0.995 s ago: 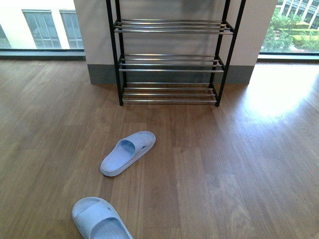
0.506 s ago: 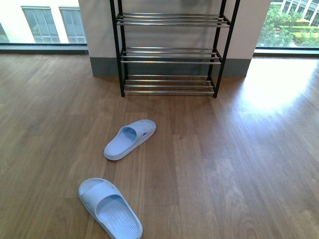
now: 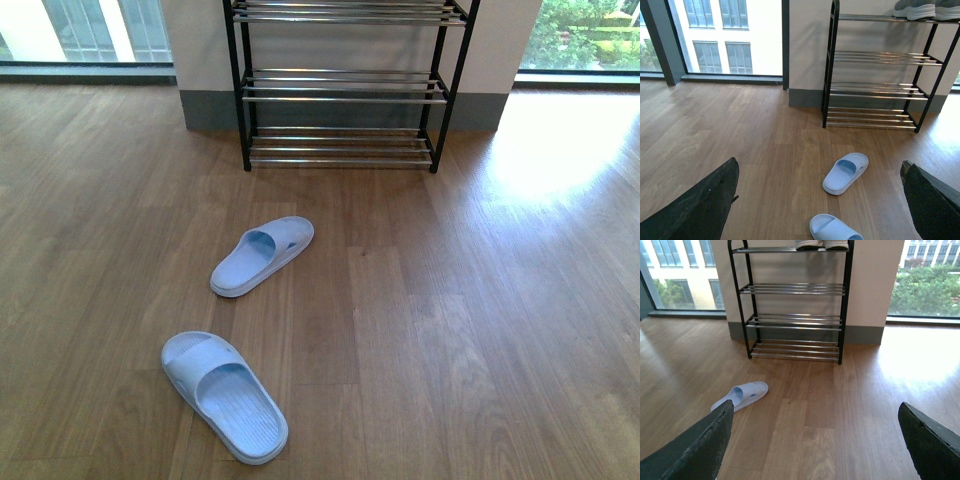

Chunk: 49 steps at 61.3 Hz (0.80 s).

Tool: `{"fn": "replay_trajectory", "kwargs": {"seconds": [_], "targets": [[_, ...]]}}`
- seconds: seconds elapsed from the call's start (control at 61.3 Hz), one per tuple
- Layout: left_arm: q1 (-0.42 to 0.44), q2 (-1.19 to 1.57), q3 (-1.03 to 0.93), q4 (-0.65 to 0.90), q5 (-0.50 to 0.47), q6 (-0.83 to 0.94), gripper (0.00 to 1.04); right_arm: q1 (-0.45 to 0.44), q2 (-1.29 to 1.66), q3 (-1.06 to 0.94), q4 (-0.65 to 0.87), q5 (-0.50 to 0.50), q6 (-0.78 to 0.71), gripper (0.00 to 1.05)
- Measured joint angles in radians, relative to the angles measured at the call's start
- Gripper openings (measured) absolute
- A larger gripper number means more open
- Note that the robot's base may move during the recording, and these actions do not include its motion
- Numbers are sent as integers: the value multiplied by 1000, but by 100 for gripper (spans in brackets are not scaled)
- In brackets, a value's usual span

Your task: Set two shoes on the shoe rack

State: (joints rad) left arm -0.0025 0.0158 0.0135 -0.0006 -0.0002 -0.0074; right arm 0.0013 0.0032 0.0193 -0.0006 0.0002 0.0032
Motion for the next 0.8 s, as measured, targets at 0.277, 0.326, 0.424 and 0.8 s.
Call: {"fn": "replay_trajectory", "kwargs": {"seconds": [0.277, 0.326, 0.424, 0.8], "targets": [[0, 0, 0, 0, 0, 0, 95, 0, 0, 0, 0, 0, 0, 95], [0, 0, 0, 0, 0, 0, 95, 0, 0, 0, 0, 0, 0, 95], [0, 0, 0, 0, 0, 0, 95, 0, 0, 0, 0, 0, 0, 95], [0, 0, 0, 0, 0, 0, 95, 0, 0, 0, 0, 0, 0, 95]]}}
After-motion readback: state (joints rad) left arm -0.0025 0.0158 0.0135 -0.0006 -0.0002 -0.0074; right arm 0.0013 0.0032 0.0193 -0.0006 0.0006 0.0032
